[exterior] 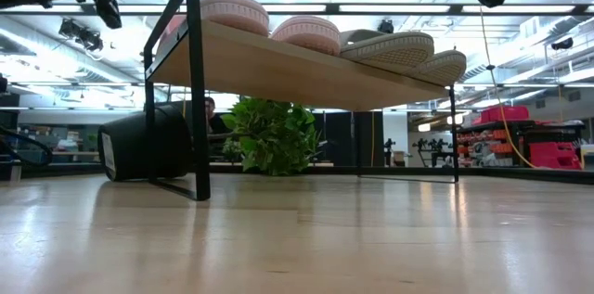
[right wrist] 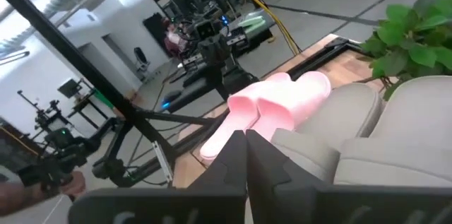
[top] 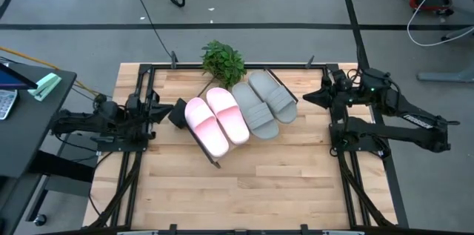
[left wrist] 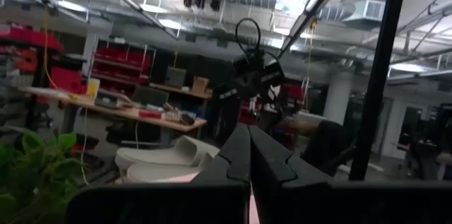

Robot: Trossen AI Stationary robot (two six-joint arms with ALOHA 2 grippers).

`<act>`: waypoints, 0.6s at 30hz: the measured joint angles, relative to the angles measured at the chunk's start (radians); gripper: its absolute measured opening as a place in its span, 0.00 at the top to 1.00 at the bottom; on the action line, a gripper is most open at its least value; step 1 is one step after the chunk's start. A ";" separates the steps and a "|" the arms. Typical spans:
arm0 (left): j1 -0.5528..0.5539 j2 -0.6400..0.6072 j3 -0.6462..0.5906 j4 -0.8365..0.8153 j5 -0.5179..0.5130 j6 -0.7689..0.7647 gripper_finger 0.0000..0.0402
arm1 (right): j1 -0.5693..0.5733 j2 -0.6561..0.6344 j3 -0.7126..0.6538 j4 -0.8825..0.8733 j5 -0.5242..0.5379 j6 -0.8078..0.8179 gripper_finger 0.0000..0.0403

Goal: Pick and place slides into the shelf
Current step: Return to Home Position

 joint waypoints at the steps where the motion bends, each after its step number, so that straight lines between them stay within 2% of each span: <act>1: 0.000 -0.011 -0.011 0.011 -0.004 0.007 1.00 | 0.000 0.000 0.000 0.000 0.003 0.002 1.00; 11: 0.000 -0.074 -0.113 0.071 -0.013 0.064 1.00 | 0.000 -0.001 0.000 -0.008 0.062 0.030 1.00; 18: 0.000 -0.072 -0.145 0.119 0.042 0.094 1.00 | 0.000 0.000 0.000 -0.017 0.074 0.043 1.00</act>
